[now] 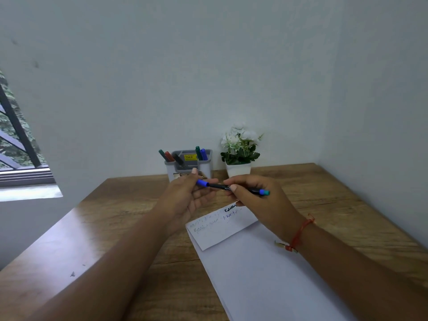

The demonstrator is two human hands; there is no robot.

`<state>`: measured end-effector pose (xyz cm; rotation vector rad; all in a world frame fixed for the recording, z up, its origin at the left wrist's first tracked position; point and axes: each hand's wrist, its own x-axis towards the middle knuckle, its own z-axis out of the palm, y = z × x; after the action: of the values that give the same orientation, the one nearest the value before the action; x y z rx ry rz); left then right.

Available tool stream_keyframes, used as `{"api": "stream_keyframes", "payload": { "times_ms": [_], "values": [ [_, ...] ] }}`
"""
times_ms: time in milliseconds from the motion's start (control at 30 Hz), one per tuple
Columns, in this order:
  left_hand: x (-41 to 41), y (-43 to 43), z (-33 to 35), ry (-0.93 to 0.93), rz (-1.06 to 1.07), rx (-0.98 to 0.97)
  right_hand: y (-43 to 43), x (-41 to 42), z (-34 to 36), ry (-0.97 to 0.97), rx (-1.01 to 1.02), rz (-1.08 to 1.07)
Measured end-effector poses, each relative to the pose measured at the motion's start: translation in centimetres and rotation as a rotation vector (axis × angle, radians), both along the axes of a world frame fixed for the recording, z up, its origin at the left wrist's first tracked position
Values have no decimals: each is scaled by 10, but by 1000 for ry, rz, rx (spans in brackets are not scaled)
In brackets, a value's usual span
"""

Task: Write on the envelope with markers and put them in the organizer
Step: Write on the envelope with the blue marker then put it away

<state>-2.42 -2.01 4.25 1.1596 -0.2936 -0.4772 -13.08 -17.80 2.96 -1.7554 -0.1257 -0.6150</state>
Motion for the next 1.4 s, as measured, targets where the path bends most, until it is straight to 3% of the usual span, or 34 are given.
{"api": "stream_keyframes", "payload": {
  "times_ms": [667, 1167, 1267, 1400],
  "values": [
    [1, 5, -2, 17, -55, -136, -11, 8, -8, -20, 58, -133],
    [-4, 1, -1, -137, -24, -36, -12, 6, -1, 227, 106, -1],
    [-3, 4, 6, -234, 56, -18, -13, 10, 3, 278, 194, -33],
    [1, 12, 26, -476, 406, 12, -25, 16, 3, 217, 225, -207]
  ]
}}
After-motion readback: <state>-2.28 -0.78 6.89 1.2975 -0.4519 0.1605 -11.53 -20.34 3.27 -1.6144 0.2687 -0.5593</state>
